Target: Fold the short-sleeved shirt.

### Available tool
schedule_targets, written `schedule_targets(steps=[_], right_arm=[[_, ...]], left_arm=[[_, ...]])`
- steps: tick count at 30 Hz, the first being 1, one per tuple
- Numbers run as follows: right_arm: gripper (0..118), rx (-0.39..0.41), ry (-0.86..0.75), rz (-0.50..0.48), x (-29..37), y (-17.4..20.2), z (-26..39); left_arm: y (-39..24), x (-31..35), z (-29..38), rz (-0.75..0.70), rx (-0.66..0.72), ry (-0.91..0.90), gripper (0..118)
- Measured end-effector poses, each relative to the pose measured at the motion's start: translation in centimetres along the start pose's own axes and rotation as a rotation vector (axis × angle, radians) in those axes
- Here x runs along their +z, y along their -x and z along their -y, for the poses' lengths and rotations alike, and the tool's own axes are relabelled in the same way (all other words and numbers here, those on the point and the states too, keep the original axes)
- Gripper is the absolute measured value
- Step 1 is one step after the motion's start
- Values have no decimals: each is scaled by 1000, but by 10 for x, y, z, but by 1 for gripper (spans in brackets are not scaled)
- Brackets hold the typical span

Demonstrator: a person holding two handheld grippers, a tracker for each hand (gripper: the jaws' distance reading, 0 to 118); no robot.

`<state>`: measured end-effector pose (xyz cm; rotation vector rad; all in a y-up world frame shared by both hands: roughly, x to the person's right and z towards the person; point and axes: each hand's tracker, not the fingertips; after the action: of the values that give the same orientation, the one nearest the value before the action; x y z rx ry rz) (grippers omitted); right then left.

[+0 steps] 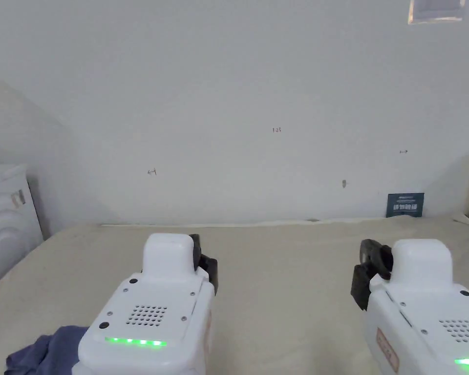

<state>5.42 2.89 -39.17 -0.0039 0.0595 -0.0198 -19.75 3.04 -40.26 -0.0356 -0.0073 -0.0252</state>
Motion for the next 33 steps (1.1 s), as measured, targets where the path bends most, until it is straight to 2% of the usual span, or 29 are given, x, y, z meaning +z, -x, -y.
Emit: schedule_targets(steps=[9,16,24,33], right_arm=[[0,-14,18,-9,-23,-5,-3],[0,-115,26,-53,-25,-14,2],[0,-105,25,-46,-35,-10,2],[0,-44,28,-94,-49,9,7]], left_arm=[[4,-21,7,0,33,42,0],[23,-24,14,38,225,69,0],[35,-21,12,-2,182,70,0],[40,-21,15,-40,103,64,0]])
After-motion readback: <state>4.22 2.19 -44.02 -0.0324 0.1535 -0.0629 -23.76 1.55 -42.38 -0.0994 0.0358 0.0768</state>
